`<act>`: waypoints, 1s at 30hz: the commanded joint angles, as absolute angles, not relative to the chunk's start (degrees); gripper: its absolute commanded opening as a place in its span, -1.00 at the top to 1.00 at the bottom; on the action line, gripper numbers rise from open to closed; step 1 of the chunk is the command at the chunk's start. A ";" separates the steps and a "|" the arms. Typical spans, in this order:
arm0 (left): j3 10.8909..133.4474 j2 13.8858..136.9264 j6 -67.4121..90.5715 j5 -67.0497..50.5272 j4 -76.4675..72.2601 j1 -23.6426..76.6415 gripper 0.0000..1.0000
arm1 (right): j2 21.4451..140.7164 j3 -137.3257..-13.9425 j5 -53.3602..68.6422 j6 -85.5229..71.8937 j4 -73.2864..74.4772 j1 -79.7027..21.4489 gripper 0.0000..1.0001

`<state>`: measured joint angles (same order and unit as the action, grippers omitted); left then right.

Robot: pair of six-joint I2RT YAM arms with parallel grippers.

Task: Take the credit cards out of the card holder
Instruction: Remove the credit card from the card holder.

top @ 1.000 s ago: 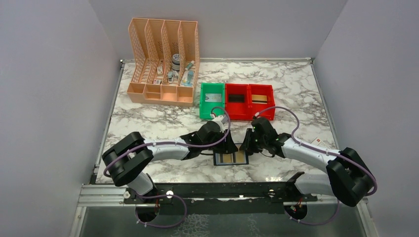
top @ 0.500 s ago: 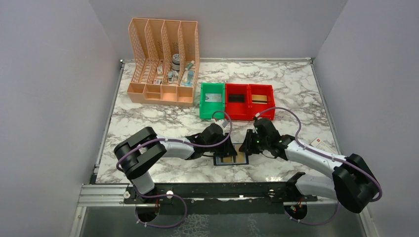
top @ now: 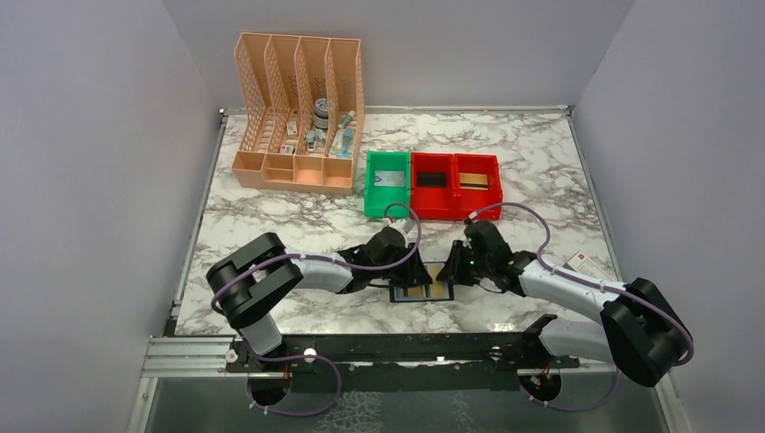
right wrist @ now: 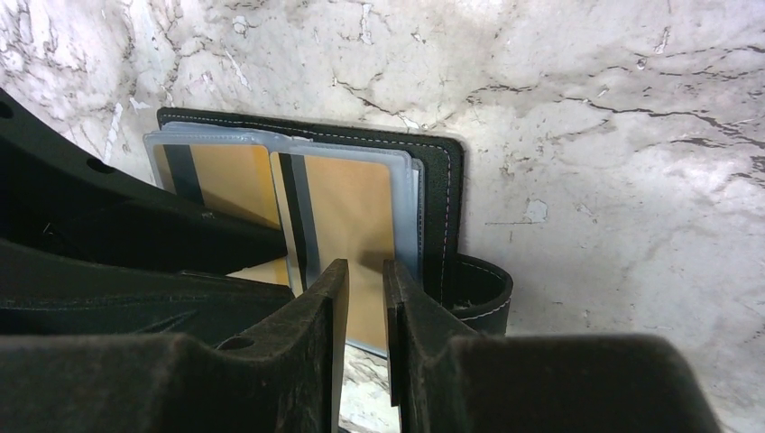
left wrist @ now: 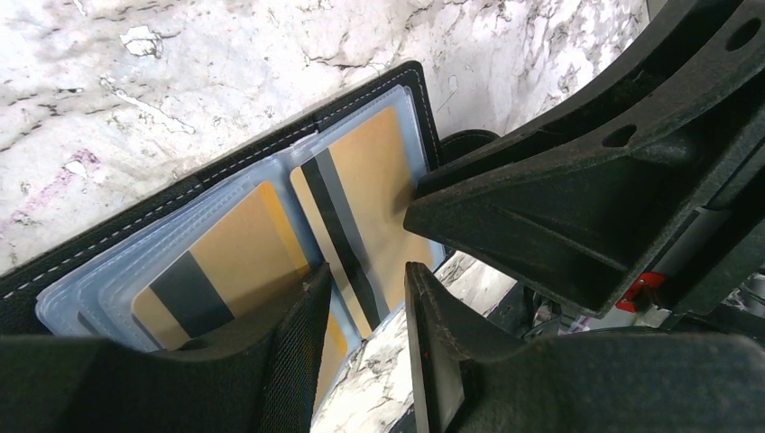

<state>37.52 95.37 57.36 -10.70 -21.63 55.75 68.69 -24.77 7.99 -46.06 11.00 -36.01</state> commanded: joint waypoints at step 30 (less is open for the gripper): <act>32.41 91.55 63.78 -6.33 -29.36 55.90 1.00 | 71.19 -21.32 6.33 -47.57 10.78 -36.21 0.58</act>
<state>33.19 94.04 63.37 -6.79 -25.74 55.61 69.10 -23.62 8.16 -47.81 7.84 -35.90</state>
